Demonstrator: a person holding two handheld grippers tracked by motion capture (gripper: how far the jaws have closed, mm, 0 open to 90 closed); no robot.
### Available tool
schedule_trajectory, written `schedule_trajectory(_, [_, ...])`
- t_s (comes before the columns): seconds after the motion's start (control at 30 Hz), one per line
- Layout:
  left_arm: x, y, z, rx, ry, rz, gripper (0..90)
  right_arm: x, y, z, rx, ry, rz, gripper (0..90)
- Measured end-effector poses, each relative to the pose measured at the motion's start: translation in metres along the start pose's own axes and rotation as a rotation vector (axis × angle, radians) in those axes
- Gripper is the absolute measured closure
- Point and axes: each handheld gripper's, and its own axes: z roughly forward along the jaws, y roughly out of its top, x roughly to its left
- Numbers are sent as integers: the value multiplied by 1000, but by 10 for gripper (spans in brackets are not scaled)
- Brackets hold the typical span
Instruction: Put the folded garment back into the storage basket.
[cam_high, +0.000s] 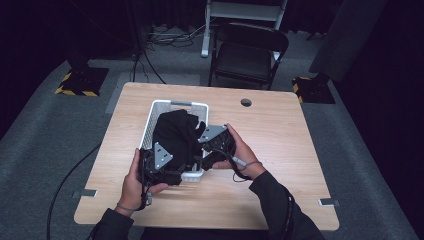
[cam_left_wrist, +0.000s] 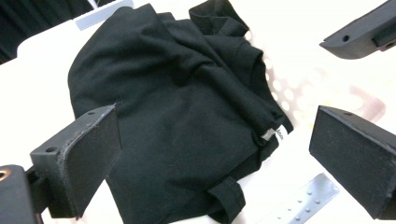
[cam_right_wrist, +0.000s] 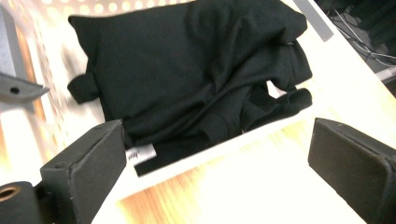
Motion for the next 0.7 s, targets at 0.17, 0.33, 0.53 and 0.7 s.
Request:
schedule_trajectory(0.17, [-4,1,0,-1,-11,9,23,3,-4,-8,7,-11,-23,45])
schedule_trajectory(0.33, [-13,3,-1,-17,-32,42,22,8,-12,-17,1,-17,-46,45])
schedule_trajectory(0.53, [-21,4,-2,-31,-45,56,22,11,-22,-28,-14,-21,-56,46])
schedule_trajectory(0.7, [-32,4,-2,-31,-68,86,22,15,-33,-32,-9,-24,-67,45])
